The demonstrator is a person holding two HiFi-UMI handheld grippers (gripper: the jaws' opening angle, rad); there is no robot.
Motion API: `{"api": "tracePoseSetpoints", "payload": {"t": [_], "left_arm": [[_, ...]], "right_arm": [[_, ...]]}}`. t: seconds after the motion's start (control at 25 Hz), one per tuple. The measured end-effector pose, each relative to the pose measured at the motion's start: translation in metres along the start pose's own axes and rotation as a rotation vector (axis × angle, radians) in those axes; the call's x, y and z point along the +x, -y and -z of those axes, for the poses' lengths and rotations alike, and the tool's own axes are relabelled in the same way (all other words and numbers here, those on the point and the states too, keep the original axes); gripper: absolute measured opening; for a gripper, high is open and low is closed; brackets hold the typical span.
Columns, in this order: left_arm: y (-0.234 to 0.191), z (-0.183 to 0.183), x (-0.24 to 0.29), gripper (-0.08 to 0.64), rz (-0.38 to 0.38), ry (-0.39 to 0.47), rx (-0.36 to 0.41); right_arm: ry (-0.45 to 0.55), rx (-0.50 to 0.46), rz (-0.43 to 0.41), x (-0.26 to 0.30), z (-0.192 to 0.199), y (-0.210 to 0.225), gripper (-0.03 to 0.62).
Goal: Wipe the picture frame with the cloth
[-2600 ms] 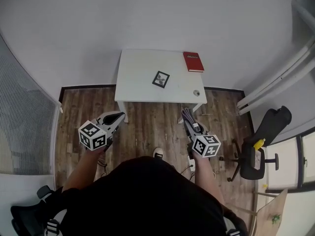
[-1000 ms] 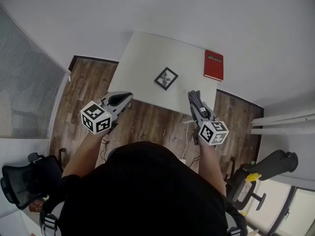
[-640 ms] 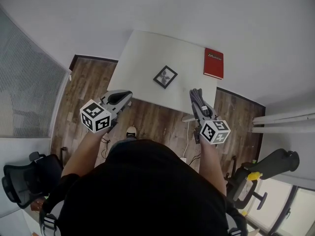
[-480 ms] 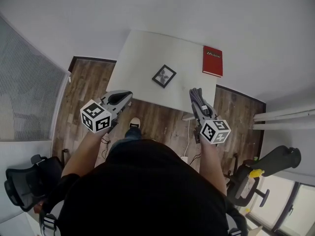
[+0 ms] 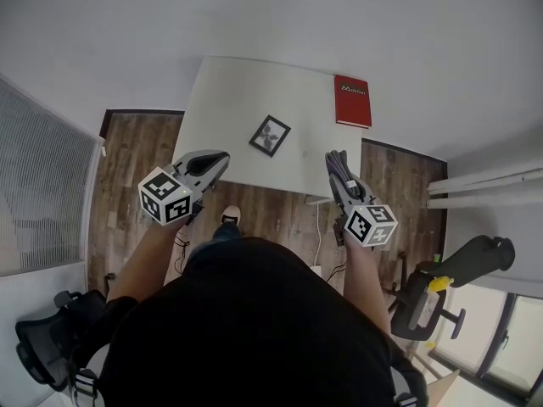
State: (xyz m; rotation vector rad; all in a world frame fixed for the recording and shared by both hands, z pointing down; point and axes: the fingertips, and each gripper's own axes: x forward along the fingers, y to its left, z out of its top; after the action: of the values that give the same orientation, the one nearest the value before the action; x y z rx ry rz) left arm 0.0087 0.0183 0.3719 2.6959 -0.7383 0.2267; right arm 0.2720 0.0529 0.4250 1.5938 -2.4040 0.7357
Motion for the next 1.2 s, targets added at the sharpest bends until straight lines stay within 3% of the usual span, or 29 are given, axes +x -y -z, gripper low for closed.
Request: {"api": "tracePoseSetpoints", "payload": {"t": [0.4, 1.2], "left_arm": [[-0.074, -0.011, 0.015, 0.011, 0.045, -0.018, -0.033], [-0.168, -0.045, 0.045, 0.011, 0.235, -0.036, -0.008]], "right_arm": [[-0.013, -0.017, 0.003, 0.066, -0.031, -0.021, 0.104], [0.031, 0.011, 0.174, 0.113, -0.072, -0.035, 0.104]]}}
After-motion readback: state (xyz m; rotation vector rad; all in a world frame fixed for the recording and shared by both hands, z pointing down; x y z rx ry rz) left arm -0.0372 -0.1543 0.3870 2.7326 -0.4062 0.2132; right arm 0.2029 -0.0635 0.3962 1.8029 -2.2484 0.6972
